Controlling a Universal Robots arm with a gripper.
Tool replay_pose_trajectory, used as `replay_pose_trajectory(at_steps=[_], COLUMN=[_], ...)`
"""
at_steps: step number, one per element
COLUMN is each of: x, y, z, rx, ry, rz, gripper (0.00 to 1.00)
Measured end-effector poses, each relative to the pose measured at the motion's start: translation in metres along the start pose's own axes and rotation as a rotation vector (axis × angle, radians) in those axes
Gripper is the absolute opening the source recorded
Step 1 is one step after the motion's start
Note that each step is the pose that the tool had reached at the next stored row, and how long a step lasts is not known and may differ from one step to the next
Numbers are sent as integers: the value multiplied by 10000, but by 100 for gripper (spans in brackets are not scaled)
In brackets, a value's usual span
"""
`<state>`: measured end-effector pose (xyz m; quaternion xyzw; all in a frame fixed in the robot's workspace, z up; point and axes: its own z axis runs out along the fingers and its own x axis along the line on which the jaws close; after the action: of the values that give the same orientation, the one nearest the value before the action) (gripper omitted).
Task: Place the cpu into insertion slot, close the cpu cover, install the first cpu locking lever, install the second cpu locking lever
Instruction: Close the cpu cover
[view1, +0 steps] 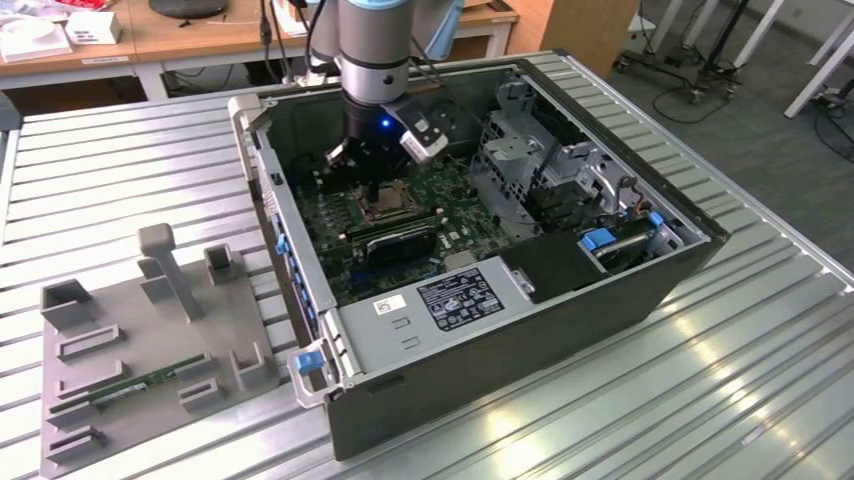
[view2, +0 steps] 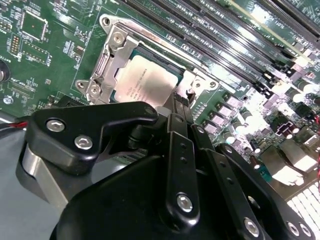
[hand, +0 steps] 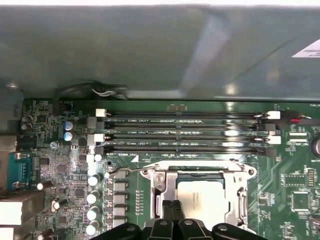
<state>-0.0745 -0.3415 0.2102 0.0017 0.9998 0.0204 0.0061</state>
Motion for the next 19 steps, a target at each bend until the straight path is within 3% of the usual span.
replay_pose_trajectory(at_steps=[11, 19], x=[-214, -233], y=[1, 1], z=[1, -8], rx=[1, 2], ry=[38, 41], rz=[2, 3], gripper=[11, 11])
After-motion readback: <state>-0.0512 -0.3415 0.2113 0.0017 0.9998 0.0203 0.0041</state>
